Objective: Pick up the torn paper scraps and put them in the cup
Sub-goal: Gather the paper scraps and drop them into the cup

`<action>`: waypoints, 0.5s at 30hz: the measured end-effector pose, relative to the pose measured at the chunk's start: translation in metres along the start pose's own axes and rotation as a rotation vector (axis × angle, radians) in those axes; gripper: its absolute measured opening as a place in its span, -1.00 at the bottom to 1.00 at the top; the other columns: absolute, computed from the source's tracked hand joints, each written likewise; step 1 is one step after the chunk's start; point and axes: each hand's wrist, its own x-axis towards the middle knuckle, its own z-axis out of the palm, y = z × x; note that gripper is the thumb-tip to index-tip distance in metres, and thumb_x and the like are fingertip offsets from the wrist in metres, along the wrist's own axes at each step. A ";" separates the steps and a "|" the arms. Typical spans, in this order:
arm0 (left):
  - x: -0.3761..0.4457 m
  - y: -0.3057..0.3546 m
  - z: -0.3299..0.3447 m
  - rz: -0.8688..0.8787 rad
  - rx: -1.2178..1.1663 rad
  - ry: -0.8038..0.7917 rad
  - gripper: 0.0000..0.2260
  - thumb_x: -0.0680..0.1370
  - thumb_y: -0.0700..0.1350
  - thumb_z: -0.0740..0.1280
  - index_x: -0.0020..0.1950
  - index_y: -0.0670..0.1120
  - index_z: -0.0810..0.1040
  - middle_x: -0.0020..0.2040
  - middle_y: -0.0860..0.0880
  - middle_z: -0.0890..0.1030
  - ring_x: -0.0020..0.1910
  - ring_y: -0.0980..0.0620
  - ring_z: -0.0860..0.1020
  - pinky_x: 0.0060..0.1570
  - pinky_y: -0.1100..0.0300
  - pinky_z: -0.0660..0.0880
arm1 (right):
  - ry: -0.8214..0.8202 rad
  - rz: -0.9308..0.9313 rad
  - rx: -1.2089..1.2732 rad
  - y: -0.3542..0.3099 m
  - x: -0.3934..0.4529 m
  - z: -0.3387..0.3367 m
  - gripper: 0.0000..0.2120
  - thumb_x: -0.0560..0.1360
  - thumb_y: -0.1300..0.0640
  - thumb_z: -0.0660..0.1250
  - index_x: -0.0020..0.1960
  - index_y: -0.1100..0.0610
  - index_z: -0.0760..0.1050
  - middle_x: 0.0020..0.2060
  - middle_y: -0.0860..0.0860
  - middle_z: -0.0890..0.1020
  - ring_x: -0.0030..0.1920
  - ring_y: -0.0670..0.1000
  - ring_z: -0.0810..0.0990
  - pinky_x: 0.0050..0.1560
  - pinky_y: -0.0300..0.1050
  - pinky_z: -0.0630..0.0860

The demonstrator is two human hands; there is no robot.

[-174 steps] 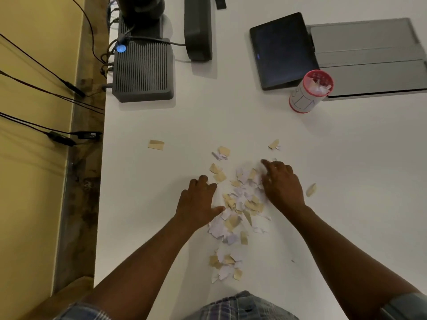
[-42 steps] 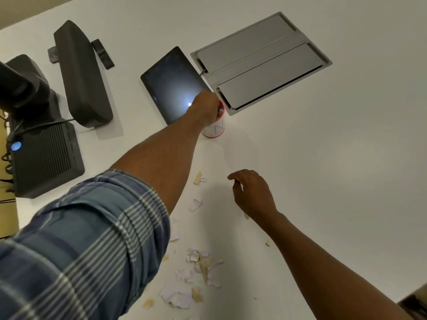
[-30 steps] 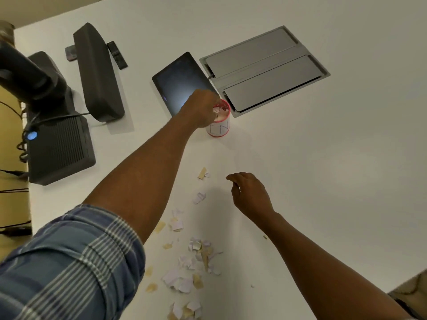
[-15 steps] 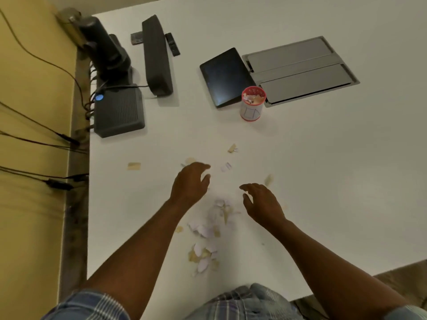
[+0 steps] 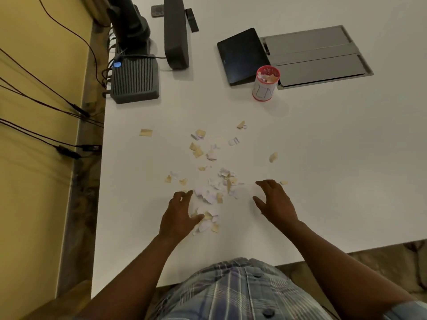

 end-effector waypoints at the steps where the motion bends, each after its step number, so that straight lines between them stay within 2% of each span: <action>1: -0.006 0.000 0.004 -0.017 0.005 -0.021 -0.21 0.36 0.21 0.44 0.48 -0.01 0.20 0.36 -0.03 0.29 0.31 -0.03 0.36 0.11 0.08 0.51 | 0.002 0.006 -0.006 0.003 -0.003 0.000 -0.51 0.50 0.00 0.35 0.38 0.09 0.35 0.28 0.05 0.45 0.26 0.07 0.44 0.11 -0.09 0.46; 5: -0.020 0.000 0.022 -0.079 0.023 -0.119 -0.05 0.28 0.27 0.48 0.51 0.01 0.08 0.35 -0.04 0.21 0.32 -0.04 0.30 0.09 0.11 0.49 | 0.008 0.048 -0.014 0.015 -0.012 0.000 -0.40 0.47 -0.04 0.39 0.42 0.08 0.27 0.33 0.05 0.38 0.31 0.07 0.39 0.15 -0.06 0.47; 8: -0.025 0.003 0.031 -0.119 0.046 -0.148 0.04 0.23 0.28 0.50 0.53 0.02 0.00 0.34 -0.06 0.17 0.32 -0.06 0.26 0.14 0.14 0.46 | 0.065 0.162 0.039 0.025 -0.015 -0.002 -0.33 0.46 -0.08 0.39 0.46 0.09 0.21 0.38 0.08 0.32 0.35 0.10 0.33 0.22 0.01 0.44; 11: -0.025 0.007 0.037 -0.124 0.048 -0.130 0.03 0.24 0.22 0.52 0.52 0.00 0.01 0.32 -0.08 0.18 0.28 -0.09 0.29 0.14 0.12 0.45 | 0.104 0.281 0.085 0.039 -0.013 -0.007 -0.23 0.44 -0.09 0.41 0.49 0.12 0.12 0.41 0.12 0.26 0.38 0.14 0.27 0.25 0.06 0.41; 15: -0.023 0.016 0.041 -0.153 0.014 -0.098 -0.08 0.31 0.07 0.53 0.51 -0.06 0.07 0.29 -0.12 0.21 0.24 -0.12 0.32 0.16 0.10 0.43 | 0.031 0.291 0.068 0.057 -0.007 -0.012 -0.14 0.41 -0.14 0.43 0.51 0.13 0.06 0.43 0.12 0.22 0.41 0.16 0.22 0.26 0.10 0.41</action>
